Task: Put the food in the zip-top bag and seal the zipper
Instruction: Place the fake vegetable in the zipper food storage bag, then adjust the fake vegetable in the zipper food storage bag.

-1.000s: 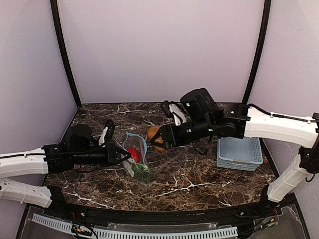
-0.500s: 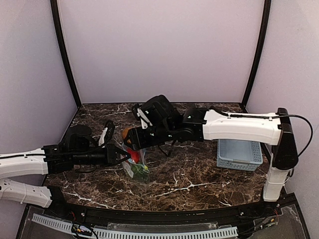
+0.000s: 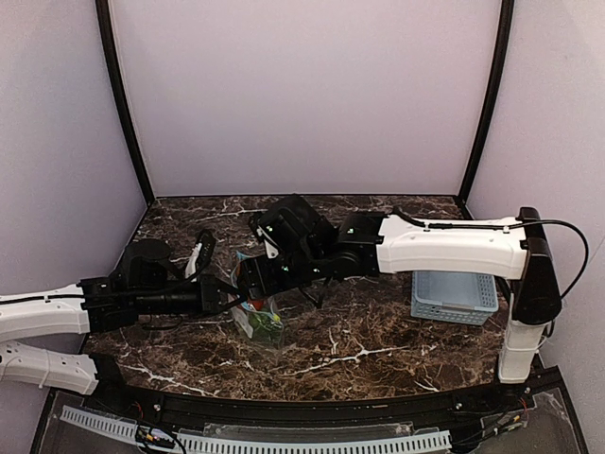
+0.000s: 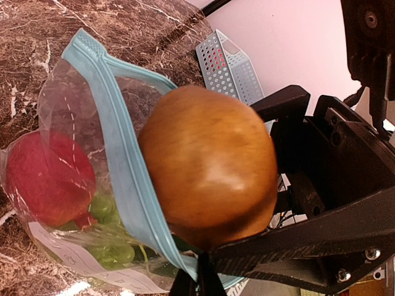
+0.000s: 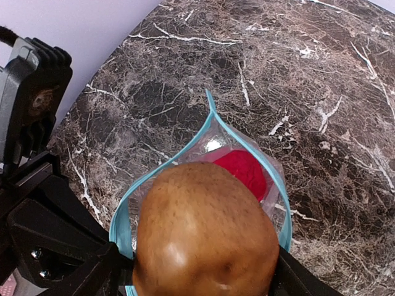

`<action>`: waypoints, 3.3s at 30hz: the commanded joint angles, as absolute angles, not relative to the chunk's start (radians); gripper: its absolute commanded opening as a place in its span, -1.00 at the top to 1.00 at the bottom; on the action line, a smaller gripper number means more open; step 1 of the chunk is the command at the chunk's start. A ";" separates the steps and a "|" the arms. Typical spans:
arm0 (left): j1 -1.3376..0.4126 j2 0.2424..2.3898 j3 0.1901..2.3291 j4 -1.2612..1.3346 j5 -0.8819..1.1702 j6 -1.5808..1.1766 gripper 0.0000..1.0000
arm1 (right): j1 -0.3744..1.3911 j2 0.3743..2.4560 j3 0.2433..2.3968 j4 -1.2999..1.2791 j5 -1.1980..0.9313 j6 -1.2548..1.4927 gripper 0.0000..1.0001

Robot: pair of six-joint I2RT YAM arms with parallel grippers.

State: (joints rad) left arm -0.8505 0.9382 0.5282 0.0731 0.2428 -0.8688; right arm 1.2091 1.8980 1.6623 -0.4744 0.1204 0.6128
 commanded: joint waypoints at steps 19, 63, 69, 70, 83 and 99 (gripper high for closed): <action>-0.846 0.898 0.510 0.079 0.222 -0.872 0.99 | 1.224 1.831 1.711 -0.583 0.192 0.577 -0.36; -0.844 0.921 0.522 0.065 0.324 -0.817 0.99 | 1.120 1.869 1.791 -0.619 -0.050 0.508 0.19; -0.845 0.903 0.518 0.056 0.321 -0.821 0.99 | 1.122 1.936 1.838 -0.652 -0.057 0.509 0.29; -0.845 0.904 0.517 0.056 0.321 -0.821 0.99 | 1.125 1.943 1.836 -0.651 -0.061 0.510 0.29; -0.846 0.896 0.512 0.052 0.308 -0.828 0.99 | 1.166 1.989 1.785 -0.633 -0.109 0.543 0.38; -0.844 0.886 0.514 0.051 0.293 -0.830 0.99 | 1.227 2.001 1.690 -0.686 -0.109 0.584 0.39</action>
State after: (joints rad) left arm -0.8490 0.9073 0.5224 0.0307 0.3027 -0.8268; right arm 1.2034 1.9896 1.7374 -0.6502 -0.0982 0.5583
